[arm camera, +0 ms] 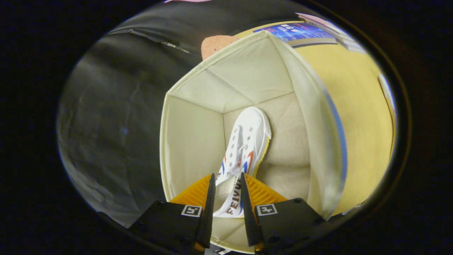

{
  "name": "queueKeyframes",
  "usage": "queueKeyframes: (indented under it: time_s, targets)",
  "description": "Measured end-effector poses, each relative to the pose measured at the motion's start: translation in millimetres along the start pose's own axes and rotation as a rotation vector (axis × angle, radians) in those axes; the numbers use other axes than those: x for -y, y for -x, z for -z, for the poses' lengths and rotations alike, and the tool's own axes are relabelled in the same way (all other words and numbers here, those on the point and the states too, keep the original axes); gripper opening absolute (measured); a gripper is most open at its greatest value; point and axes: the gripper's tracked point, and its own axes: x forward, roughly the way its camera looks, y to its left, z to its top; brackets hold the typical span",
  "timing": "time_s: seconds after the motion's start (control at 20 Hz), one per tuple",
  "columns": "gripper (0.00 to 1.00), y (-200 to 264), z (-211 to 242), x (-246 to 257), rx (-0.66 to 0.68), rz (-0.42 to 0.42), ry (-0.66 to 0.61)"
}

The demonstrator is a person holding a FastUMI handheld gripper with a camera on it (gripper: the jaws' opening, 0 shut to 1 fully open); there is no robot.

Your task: Open the storage box then place both shoes into the box .Put the left shoe in first, then the right shoe, with the right side of both shoes facing outward in a uniform manner.

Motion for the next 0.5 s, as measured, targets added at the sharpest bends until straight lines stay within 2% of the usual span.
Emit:
queueKeyframes:
  time_s: [0.25,0.35,0.5]
  targets:
    - [0.42,63,-48,-5,0.158,-0.116,-0.039]
    - [0.42,93,-76,13,0.252,-0.122,-0.07]
    - [0.41,144,-118,71,0.375,-0.07,-0.124]
